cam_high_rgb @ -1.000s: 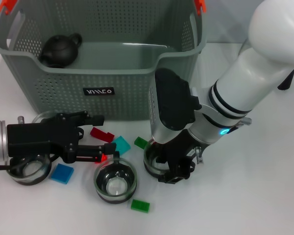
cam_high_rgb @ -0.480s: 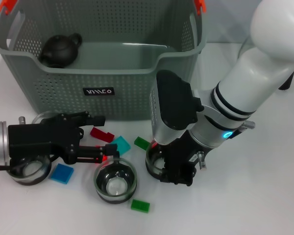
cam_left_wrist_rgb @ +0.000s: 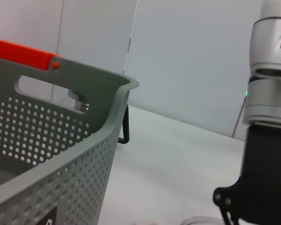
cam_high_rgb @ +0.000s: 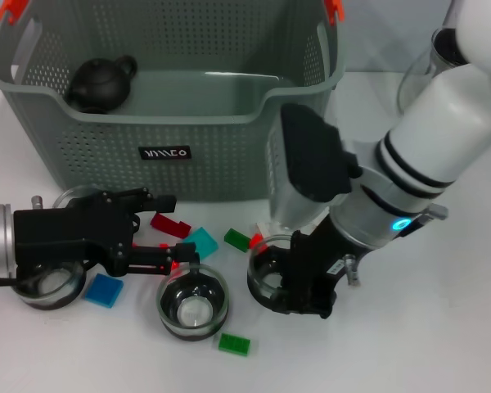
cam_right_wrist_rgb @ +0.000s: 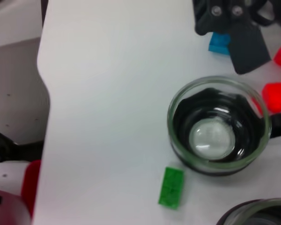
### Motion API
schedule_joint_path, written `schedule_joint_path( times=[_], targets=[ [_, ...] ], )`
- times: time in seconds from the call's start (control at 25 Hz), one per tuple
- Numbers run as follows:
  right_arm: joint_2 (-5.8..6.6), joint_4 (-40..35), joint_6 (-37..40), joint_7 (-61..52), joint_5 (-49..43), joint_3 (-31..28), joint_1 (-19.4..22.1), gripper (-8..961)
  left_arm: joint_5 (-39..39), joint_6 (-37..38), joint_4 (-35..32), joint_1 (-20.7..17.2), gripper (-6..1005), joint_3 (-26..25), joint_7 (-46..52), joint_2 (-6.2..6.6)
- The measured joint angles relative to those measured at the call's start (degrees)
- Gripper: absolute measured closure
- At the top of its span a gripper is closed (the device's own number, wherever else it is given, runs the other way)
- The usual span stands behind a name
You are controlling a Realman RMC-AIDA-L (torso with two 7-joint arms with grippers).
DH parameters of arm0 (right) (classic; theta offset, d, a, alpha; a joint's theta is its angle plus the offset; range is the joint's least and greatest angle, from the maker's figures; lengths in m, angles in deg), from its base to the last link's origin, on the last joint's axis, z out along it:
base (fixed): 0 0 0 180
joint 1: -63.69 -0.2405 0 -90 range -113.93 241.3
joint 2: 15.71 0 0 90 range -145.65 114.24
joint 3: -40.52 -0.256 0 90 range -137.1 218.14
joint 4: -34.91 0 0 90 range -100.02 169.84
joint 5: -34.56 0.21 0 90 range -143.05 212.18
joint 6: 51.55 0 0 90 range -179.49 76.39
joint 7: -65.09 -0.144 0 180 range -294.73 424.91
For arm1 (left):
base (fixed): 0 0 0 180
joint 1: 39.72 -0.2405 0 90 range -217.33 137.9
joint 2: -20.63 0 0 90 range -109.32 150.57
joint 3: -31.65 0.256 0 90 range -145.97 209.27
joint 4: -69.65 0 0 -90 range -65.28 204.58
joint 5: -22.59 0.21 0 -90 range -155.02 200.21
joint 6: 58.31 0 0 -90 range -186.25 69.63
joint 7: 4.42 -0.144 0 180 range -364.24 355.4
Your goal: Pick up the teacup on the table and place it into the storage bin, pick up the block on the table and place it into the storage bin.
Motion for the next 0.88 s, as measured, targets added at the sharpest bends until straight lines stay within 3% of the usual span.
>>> schedule_joint_path(
  times=[0.16, 0.44, 0.72, 0.88],
  targets=[
    [-0.01, -4.05, 4.43, -1.44, -1.5, -2.83, 1.93, 891, 0.06, 0.25, 0.02, 0.0, 123, -0.01, 0.0, -0.03],
    [-0.03, -17.36, 20.09, -7.03, -1.71, -13.44, 2.91, 890, 0.21, 0.39, -0.14, -0.31, 123, -0.02, 0.0, 0.05],
    [-0.05, -25.97, 28.68, -11.47, -2.26, -23.53, -2.8, 890, 0.22, 0.41, -0.4, -0.61, 123, 0.0, -0.05, 0.38],
    [-0.05, -28.0, 27.86, -10.71, -5.1, -28.07, -7.03, 890, 0.2, 0.39, -0.39, -0.62, 124, -0.03, -0.58, 0.4]
  ],
)
